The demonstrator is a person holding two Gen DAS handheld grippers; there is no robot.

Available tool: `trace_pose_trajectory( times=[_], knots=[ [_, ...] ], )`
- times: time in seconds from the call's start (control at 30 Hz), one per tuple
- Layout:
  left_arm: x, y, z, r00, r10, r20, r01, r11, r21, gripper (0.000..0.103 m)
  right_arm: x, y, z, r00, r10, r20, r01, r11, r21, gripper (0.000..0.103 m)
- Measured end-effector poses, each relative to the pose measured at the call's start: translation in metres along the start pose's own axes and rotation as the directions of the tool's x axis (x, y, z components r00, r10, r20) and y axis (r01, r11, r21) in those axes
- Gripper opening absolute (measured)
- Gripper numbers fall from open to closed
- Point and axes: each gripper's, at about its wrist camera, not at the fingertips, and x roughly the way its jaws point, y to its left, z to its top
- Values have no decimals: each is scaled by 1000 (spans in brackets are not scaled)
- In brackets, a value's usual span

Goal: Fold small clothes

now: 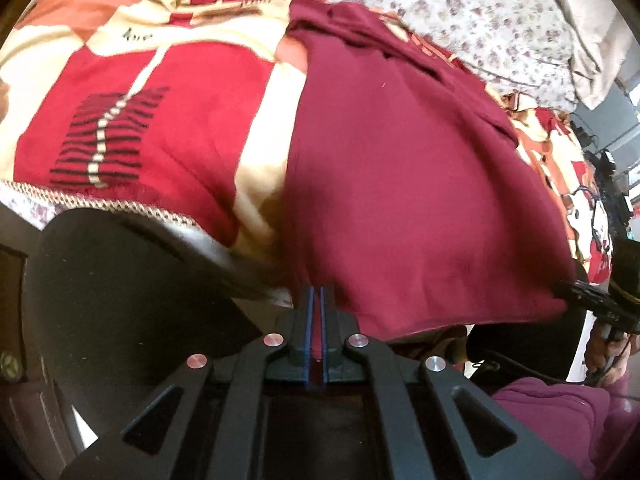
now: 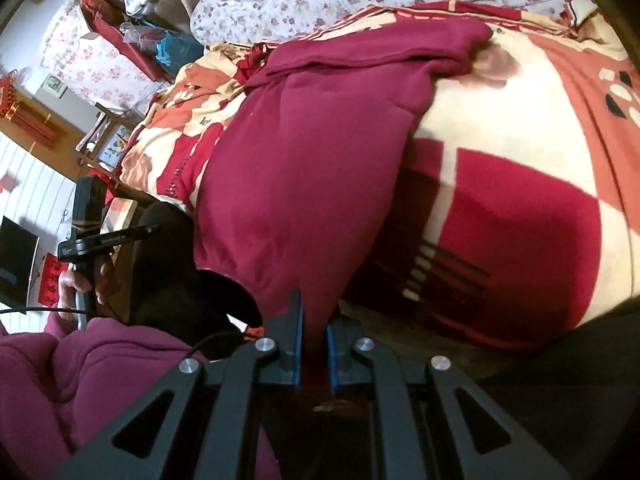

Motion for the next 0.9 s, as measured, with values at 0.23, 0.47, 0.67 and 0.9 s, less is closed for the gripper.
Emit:
trace_pose_trajectory(
  times=[0.23, 0.47, 0.67, 0.9],
  knots=[
    [27, 0, -2, 998, 4, -57, -6, 999, -34, 15, 11, -15, -1, 1000, 4, -20, -3, 998, 64, 13],
    [50, 5, 4, 993, -39, -110, 31, 997, -71, 18, 27, -19, 3, 999, -35, -42, 39, 995, 94, 35],
    [60, 6, 8, 992, -56, -115, 46, 995, -88, 18, 37, -27, 4, 997, -42, -63, 49, 991, 121, 46],
    [72, 9, 14, 985, -81, -149, 62, 989, -133, 18, 47, -33, 2, 996, -57, -73, 67, 988, 142, 46]
  ],
)
